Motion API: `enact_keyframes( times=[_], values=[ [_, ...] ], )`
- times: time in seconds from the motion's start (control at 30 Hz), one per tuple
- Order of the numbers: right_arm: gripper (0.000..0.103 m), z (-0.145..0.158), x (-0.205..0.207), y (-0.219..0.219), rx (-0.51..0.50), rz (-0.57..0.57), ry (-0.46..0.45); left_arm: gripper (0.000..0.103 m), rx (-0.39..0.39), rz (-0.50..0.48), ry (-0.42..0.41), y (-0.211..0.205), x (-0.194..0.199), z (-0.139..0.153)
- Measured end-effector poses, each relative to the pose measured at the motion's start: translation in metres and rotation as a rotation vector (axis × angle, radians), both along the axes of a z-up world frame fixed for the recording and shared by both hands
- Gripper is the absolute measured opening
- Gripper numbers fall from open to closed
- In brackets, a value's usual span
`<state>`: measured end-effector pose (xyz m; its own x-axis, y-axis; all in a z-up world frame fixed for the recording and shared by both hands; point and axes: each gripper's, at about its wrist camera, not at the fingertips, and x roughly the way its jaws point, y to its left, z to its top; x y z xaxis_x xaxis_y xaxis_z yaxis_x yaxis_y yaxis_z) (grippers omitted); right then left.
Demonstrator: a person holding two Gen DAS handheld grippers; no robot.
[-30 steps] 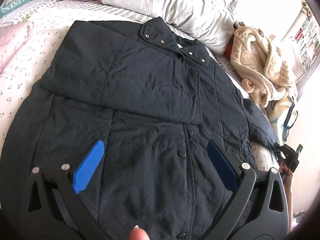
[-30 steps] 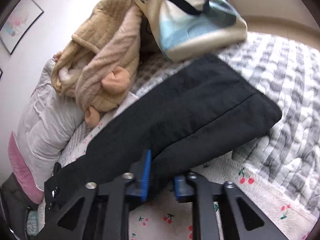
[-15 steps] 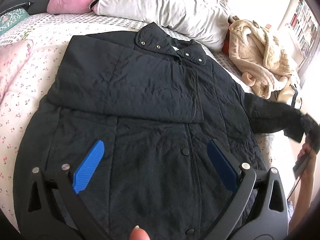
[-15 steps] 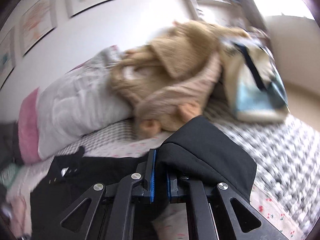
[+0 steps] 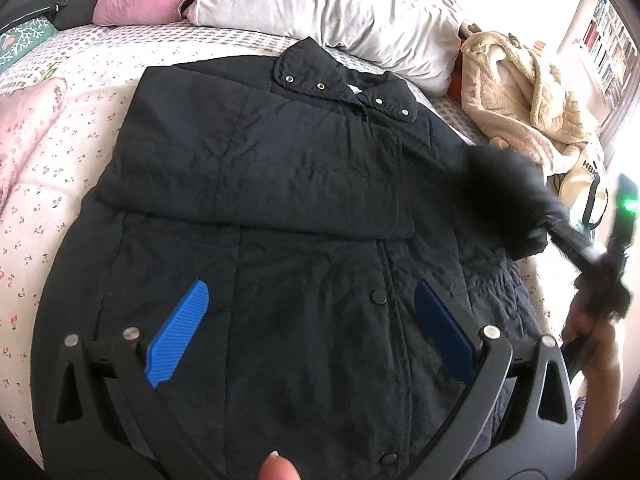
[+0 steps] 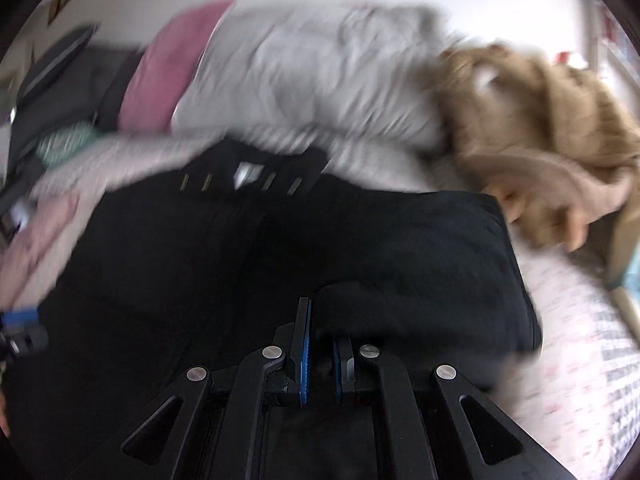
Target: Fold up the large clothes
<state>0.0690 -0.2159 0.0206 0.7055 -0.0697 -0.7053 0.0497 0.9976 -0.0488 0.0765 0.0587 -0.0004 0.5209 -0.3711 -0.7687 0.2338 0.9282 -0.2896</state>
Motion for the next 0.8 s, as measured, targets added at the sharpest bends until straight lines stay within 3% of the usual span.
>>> enact_keyframes(
  times=[0.13, 0.27, 0.37, 0.4, 0.47, 0.5, 0.53, 0.8],
  values=[
    [0.008, -0.056, 0.021, 0.016, 0.006, 0.006, 0.188, 0.102, 0.008, 0.003, 0.008, 0.004, 0.002, -0.002],
    [0.010, -0.081, 0.026, 0.011, 0.033, -0.027, 0.264, 0.102, 0.005, 0.010, 0.012, 0.007, 0.002, -0.003],
    [0.016, -0.073, 0.025, 0.000, 0.116, -0.055, 0.272, 0.102, 0.007, 0.017, 0.011, 0.010, 0.002, -0.002],
    [0.023, -0.069, 0.023, -0.004, 0.152, -0.059, 0.273, 0.102, 0.007, 0.021, 0.012, 0.010, 0.001, -0.002],
    [0.049, -0.058, 0.018, -0.010, 0.207, -0.060, 0.269, 0.102, 0.006, 0.025, 0.014, 0.010, 0.000, -0.001],
    [0.073, -0.051, 0.012, -0.012, 0.228, -0.060, 0.251, 0.102, 0.005, 0.023, 0.017, 0.009, -0.001, 0.000],
    [0.079, -0.044, 0.009, -0.010, 0.239, -0.055, 0.229, 0.102, 0.005, 0.013, 0.020, 0.006, -0.003, 0.001],
    [0.079, -0.002, -0.024, -0.034, 0.314, -0.051, 0.156, 0.102, 0.167, -0.042, -0.021, -0.035, -0.008, 0.012]
  ],
)
